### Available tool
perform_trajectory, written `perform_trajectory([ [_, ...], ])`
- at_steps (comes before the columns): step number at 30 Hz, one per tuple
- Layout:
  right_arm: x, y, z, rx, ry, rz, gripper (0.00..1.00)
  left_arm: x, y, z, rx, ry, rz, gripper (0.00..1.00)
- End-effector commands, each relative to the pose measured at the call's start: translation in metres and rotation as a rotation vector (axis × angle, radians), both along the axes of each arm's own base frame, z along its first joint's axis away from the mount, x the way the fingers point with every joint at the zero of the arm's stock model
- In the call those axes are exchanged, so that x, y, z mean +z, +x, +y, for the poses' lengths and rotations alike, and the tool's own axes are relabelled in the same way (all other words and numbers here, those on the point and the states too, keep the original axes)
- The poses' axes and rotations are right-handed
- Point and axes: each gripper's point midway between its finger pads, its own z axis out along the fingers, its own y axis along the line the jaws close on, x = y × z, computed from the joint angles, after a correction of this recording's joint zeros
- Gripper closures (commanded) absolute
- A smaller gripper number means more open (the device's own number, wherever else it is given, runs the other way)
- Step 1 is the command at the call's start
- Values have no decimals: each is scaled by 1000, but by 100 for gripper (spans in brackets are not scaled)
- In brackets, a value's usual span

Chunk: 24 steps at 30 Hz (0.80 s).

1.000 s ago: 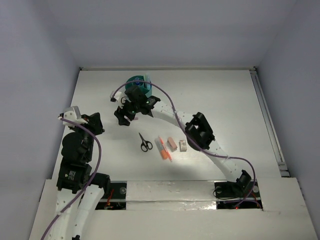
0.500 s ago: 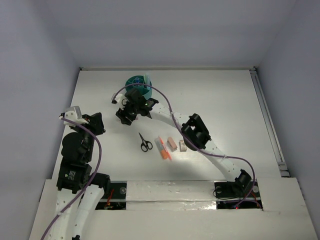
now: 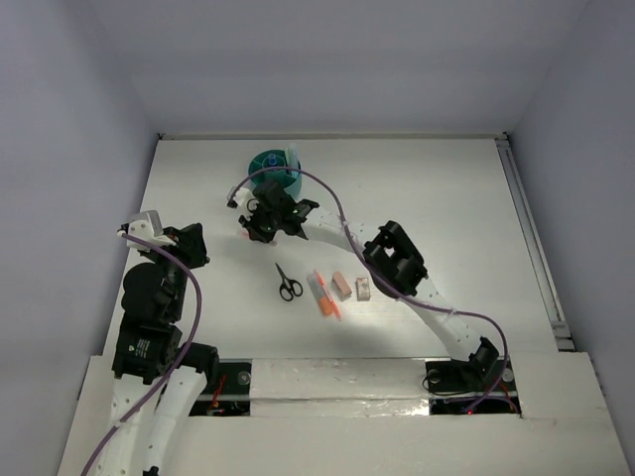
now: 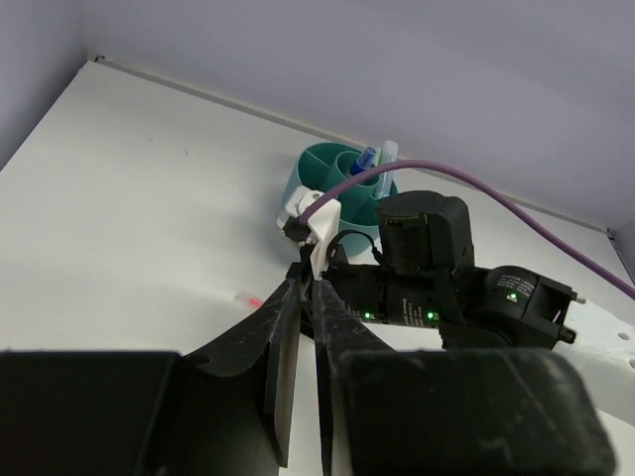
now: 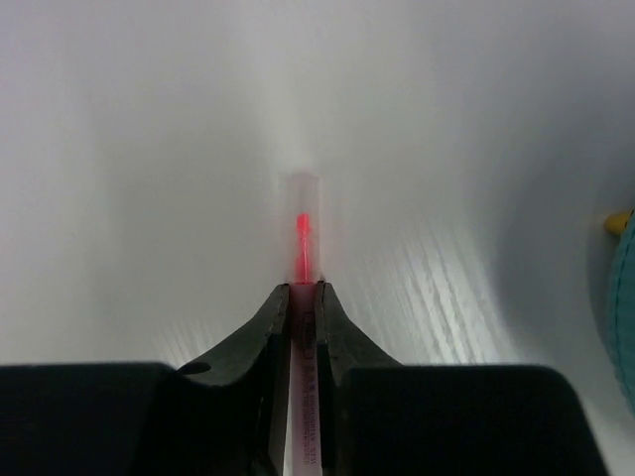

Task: Sort the stationery into containers
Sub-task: Pick up the pen from the center of the board.

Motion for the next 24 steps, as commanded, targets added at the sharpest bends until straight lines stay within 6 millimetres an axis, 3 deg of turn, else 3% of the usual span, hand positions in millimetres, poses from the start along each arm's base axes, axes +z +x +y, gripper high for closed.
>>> perform_trajectory([
  [1,20,-6,-4,-16,24,0,89,18,1,0,-1,-8,-66,92],
  [4,37,-10,0,-17,95,3,96,17,0,-2,-11,-9,-61,92],
  [5,74,-6,8,-19,192,-53,98,18,-1,-1,-11,-10,-67,92],
  [6,68,-11,3,-39,209,-25,99,19,-1,0,-4,-12,-70,92],
  [7,81,-10,3,-54,247,-41,99,19,-1,1,-1,-11,-70,92],
  [8,98,-4,4,-87,297,-76,99,19,-1,0,-1,-11,-69,91],
  [9,135,-1,7,-108,399,-114,99,18,0,0,-1,-10,-64,91],
  [10,138,-2,4,-124,422,-116,100,19,-1,-1,-10,-10,-67,92],
  [11,162,3,6,-152,509,-146,100,18,-1,-1,-11,-8,-66,91],
  [12,188,9,-1,-187,576,-164,100,19,-2,-1,-8,-11,-70,91],
  [17,252,40,-31,-346,837,-321,100,19,-2,-1,-10,-10,-69,91],
  [19,254,58,-42,-402,878,-370,100,19,-3,0,-7,-11,-73,91],
  [21,269,72,-50,-452,944,-406,100,20,-3,1,-2,-12,-75,91],
  [22,263,83,-54,-470,946,-409,100,19,-2,0,-2,-11,-70,91],
  [24,273,91,-57,-482,992,-433,100,18,-1,0,-7,-8,-66,91],
])
